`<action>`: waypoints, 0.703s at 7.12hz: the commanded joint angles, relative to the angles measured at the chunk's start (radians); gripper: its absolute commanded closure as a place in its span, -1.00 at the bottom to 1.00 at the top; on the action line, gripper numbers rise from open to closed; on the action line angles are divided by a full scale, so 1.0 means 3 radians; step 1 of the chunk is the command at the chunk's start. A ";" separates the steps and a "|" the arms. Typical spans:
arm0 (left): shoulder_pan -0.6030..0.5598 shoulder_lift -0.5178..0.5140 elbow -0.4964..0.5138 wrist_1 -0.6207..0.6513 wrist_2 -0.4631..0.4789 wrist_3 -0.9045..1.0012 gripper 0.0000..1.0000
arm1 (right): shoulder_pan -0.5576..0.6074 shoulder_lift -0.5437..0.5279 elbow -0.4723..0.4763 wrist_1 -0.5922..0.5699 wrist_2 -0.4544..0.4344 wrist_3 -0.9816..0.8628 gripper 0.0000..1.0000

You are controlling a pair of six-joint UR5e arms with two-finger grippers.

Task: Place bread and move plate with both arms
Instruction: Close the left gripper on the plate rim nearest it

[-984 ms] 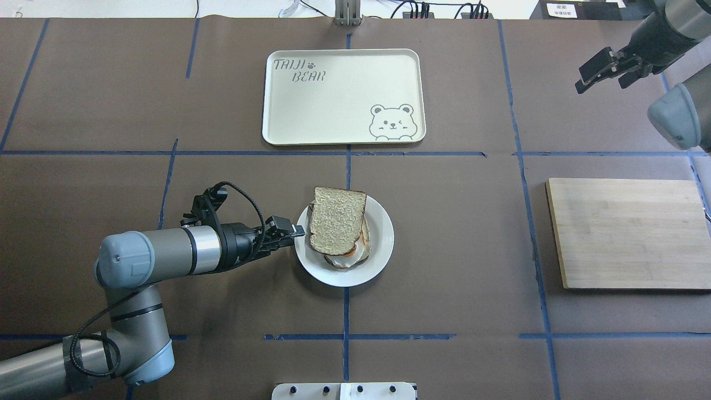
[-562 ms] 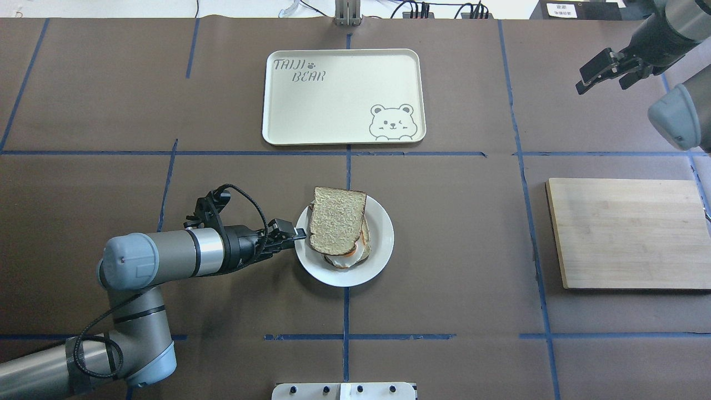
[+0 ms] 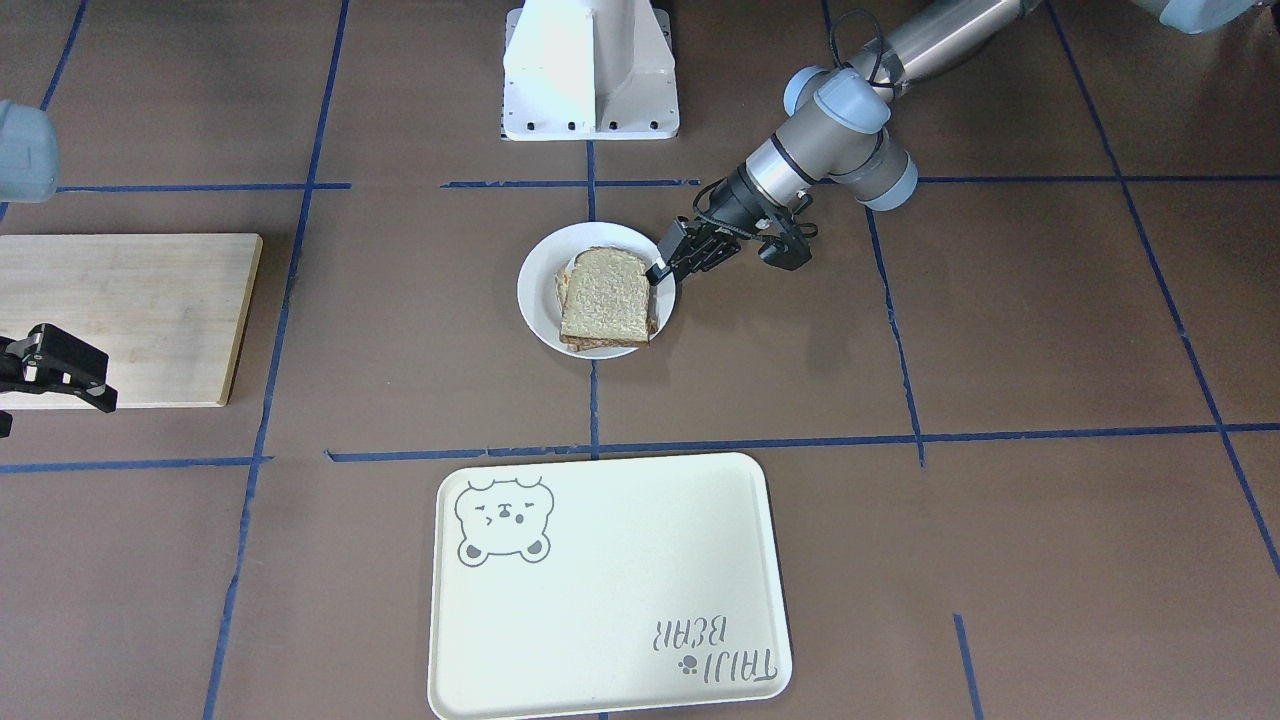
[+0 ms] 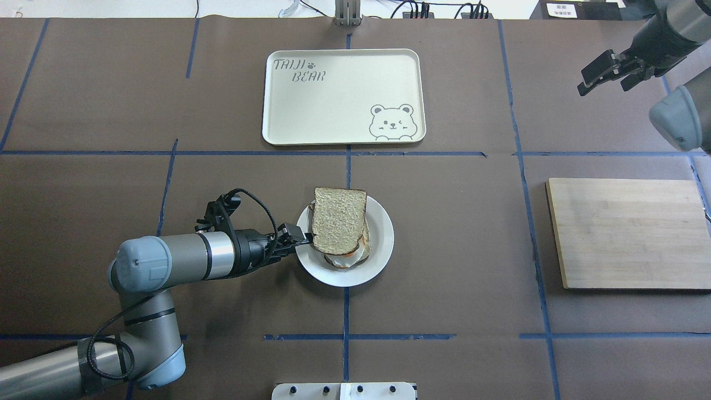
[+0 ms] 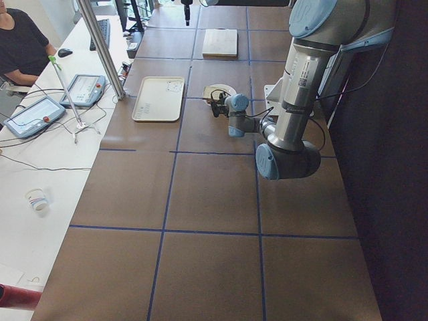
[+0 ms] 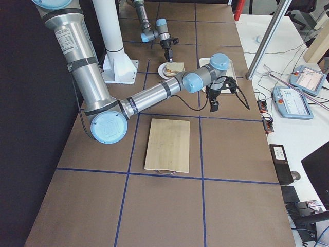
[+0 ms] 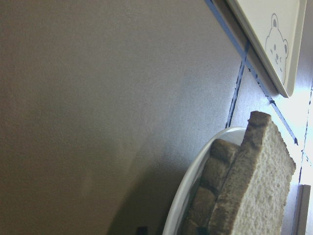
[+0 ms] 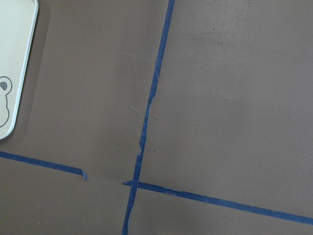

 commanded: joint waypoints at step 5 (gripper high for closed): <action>0.0010 -0.0038 -0.0011 0.0000 -0.0010 -0.0010 0.82 | 0.0002 -0.0013 0.0015 0.0000 0.0009 -0.0002 -0.99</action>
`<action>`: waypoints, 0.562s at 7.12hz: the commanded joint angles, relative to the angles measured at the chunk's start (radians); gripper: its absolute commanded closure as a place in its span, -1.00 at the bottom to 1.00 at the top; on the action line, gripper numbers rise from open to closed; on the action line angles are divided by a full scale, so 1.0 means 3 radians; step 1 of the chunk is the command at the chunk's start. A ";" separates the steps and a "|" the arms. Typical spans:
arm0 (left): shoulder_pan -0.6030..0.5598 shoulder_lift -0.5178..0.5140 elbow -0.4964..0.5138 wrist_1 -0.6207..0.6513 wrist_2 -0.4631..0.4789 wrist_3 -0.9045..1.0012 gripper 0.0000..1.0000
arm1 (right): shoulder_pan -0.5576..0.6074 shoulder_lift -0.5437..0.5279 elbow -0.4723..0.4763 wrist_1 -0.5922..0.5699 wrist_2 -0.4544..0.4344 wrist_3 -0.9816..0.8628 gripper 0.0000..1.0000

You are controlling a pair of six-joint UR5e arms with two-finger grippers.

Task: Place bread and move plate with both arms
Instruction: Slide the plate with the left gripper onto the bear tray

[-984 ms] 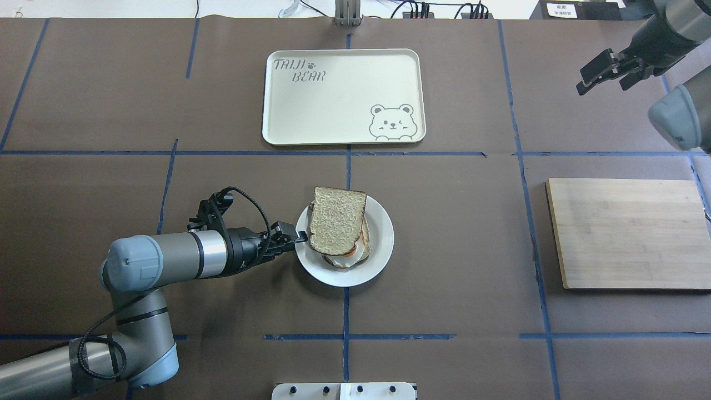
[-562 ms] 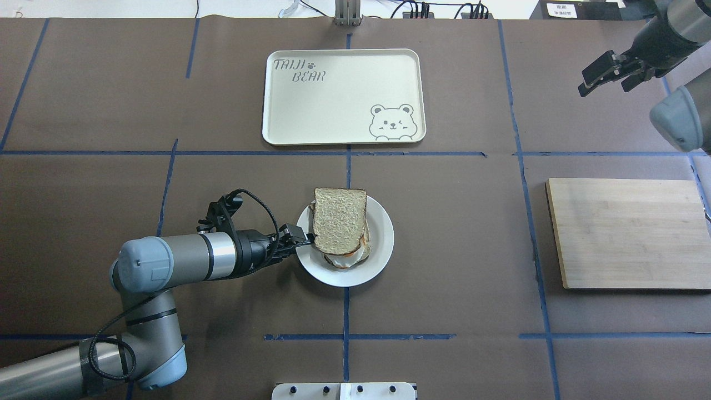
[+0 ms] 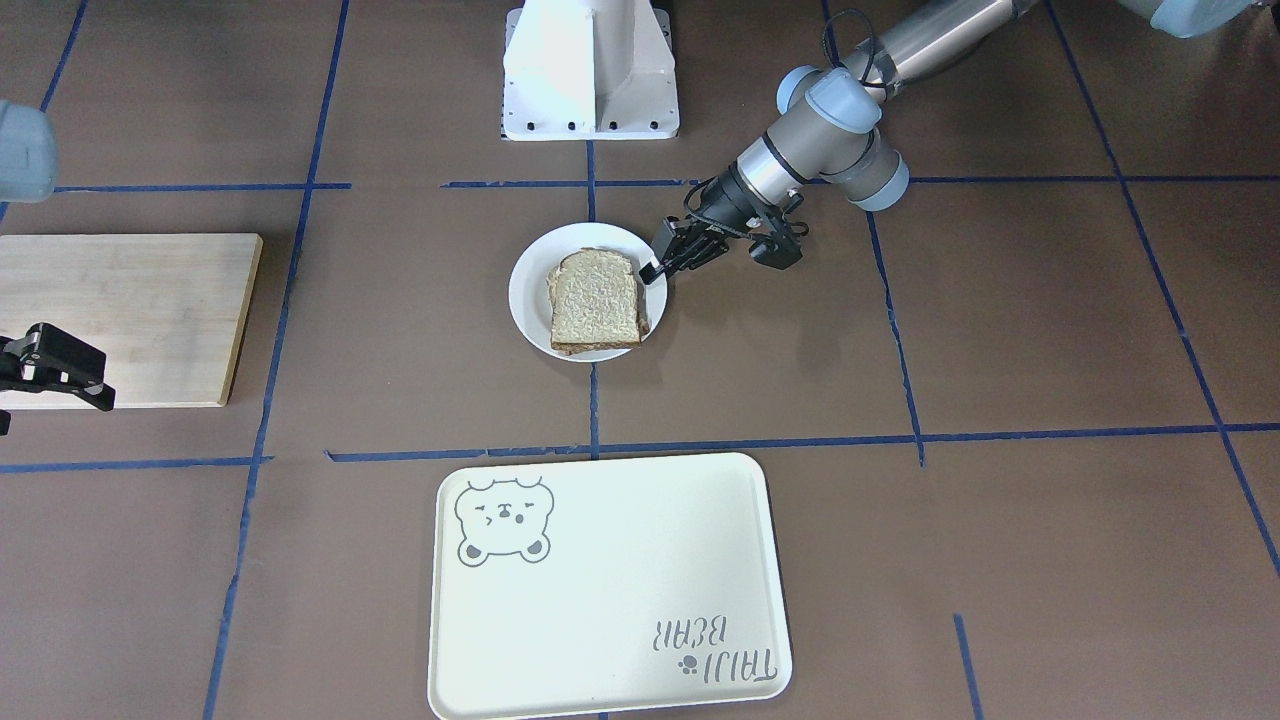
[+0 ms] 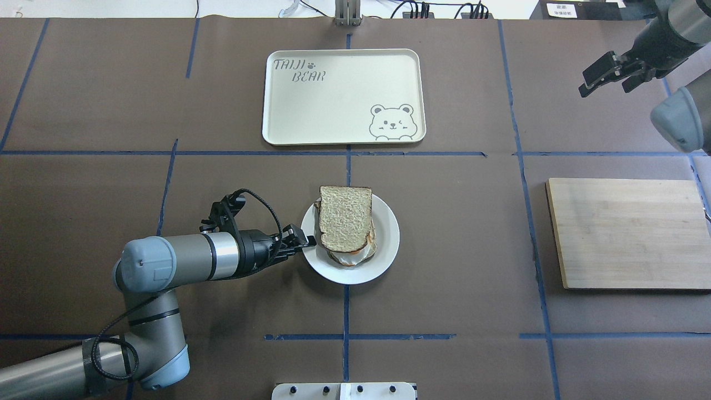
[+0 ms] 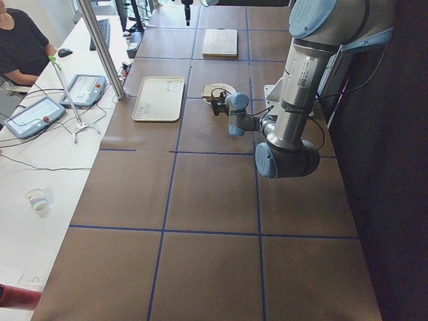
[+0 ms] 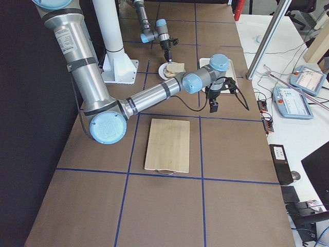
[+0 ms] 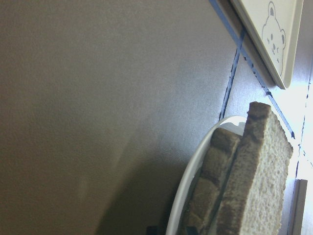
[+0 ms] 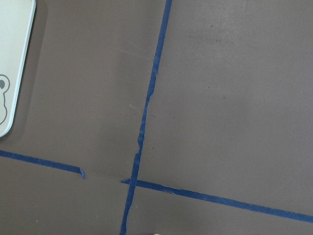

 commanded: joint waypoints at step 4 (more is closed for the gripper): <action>-0.0030 -0.0005 -0.0331 -0.0030 -0.0015 -0.0195 1.00 | 0.0061 -0.0003 0.0007 -0.0001 0.0085 0.0000 -0.99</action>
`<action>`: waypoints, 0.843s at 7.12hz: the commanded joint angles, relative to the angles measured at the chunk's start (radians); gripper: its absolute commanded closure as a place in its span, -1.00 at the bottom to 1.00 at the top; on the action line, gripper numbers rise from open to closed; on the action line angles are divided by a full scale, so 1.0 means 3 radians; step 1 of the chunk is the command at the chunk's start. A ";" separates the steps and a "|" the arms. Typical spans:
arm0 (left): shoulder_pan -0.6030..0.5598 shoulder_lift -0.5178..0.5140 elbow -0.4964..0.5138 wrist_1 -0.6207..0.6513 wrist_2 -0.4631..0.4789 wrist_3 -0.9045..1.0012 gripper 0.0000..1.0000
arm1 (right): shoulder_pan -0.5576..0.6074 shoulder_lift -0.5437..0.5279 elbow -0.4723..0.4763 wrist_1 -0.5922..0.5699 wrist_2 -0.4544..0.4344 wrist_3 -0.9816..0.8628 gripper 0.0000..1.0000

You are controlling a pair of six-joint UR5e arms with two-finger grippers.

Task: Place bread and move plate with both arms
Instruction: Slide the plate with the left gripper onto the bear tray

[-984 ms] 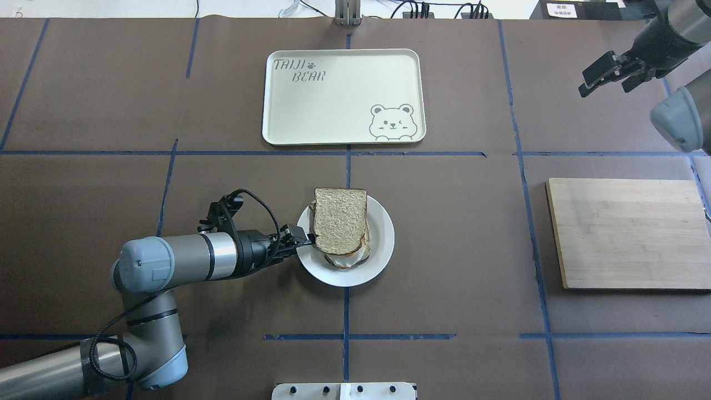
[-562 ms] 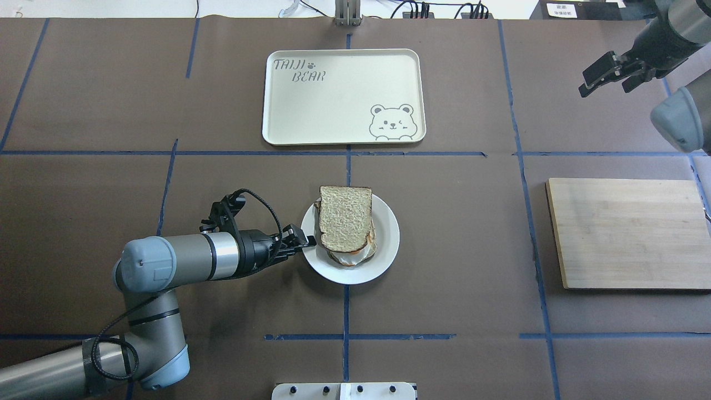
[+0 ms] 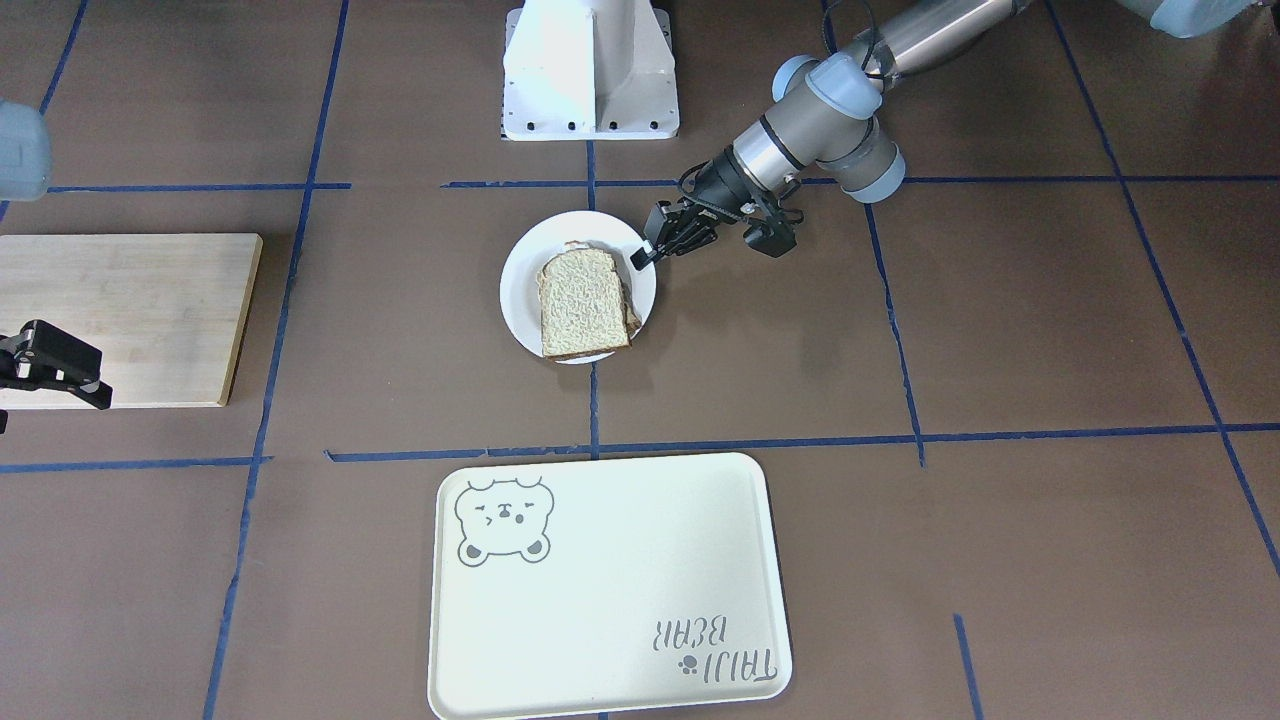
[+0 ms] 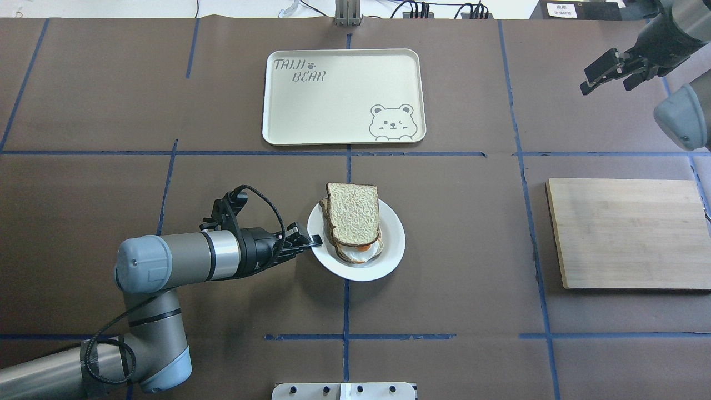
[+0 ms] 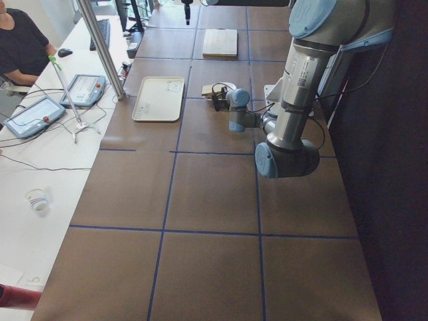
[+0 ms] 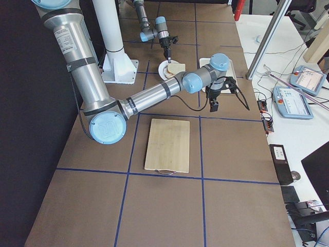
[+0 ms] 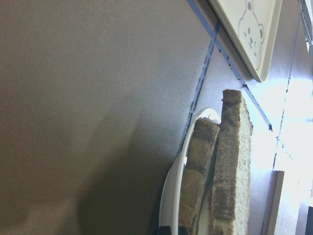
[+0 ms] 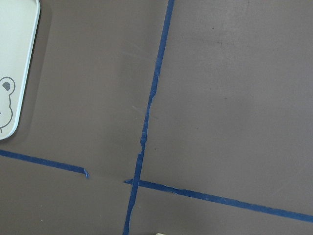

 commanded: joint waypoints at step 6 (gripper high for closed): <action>-0.0644 -0.0741 0.0667 0.0006 0.0547 -0.0861 1.00 | 0.0389 -0.0351 0.0005 -0.0056 0.0064 -0.0597 -0.99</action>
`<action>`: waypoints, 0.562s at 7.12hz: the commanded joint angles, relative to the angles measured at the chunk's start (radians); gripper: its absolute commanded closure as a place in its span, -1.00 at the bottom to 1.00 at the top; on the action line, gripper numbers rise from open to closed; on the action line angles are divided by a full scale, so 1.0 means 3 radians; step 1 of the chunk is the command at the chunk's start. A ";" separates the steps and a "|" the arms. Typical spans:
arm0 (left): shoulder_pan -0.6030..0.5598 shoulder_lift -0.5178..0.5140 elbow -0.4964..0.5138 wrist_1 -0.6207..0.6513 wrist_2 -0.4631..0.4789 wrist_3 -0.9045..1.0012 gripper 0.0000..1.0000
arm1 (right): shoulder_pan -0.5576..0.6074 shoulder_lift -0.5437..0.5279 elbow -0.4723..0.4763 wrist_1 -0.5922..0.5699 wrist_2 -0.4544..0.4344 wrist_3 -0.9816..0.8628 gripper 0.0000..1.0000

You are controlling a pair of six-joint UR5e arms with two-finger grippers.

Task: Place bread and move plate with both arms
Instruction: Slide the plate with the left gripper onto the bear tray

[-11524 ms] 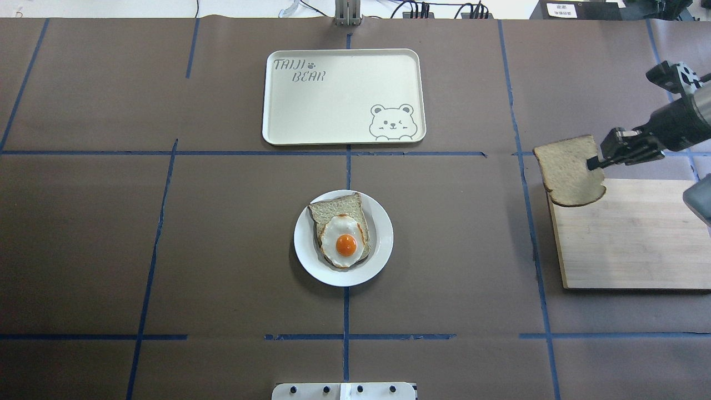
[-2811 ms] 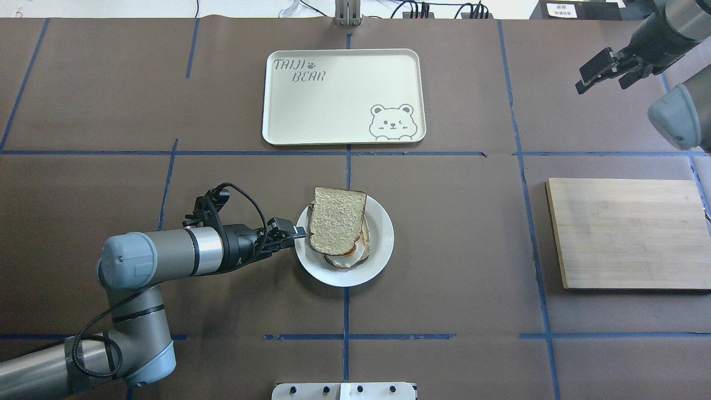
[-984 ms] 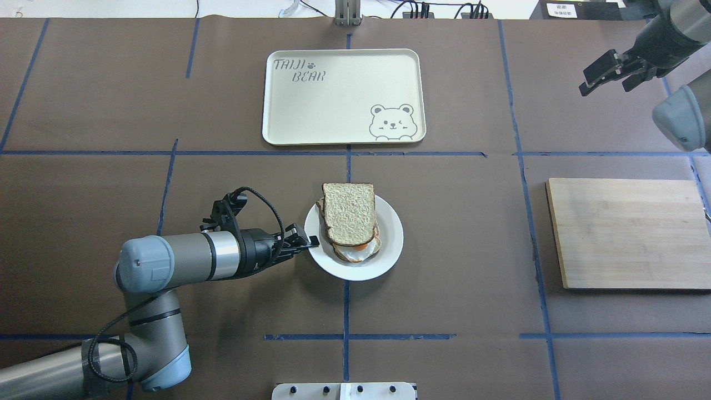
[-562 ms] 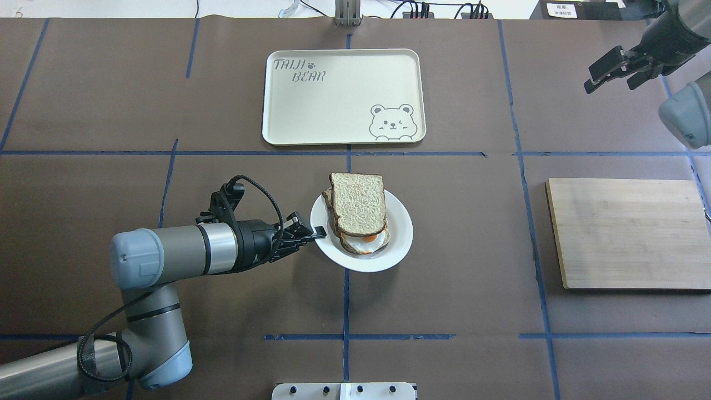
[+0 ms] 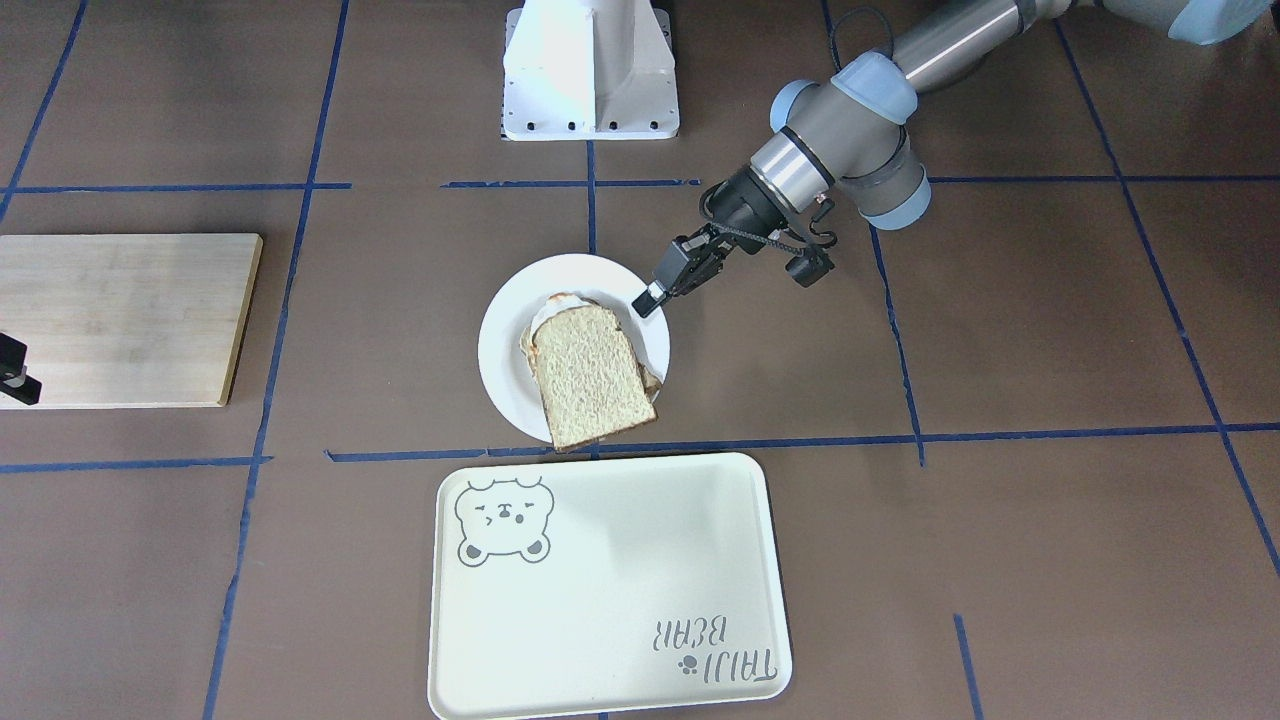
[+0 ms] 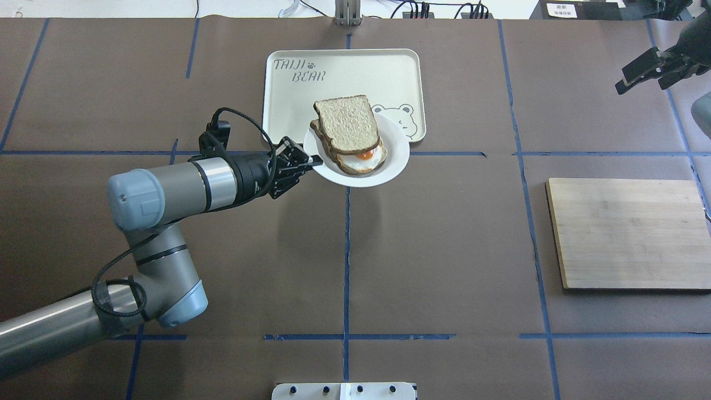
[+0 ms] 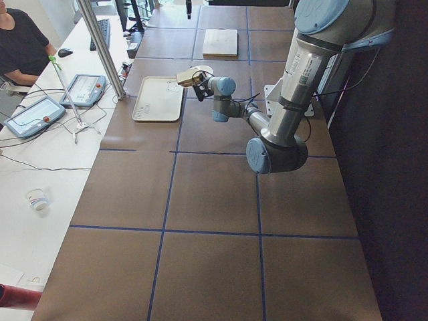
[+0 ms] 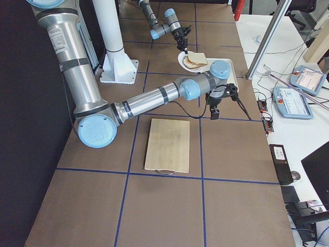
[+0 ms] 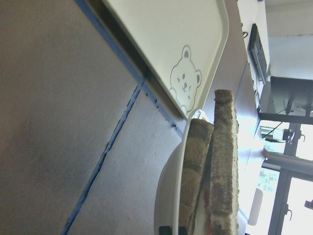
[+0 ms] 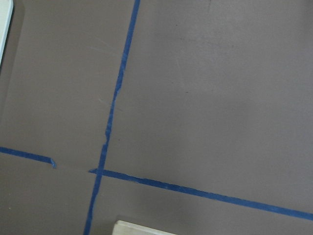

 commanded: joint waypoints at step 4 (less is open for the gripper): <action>-0.0134 -0.0643 0.1164 0.0087 0.0876 -0.0360 1.00 | 0.0416 -0.0223 0.0110 -0.0861 0.0002 -0.0798 -0.99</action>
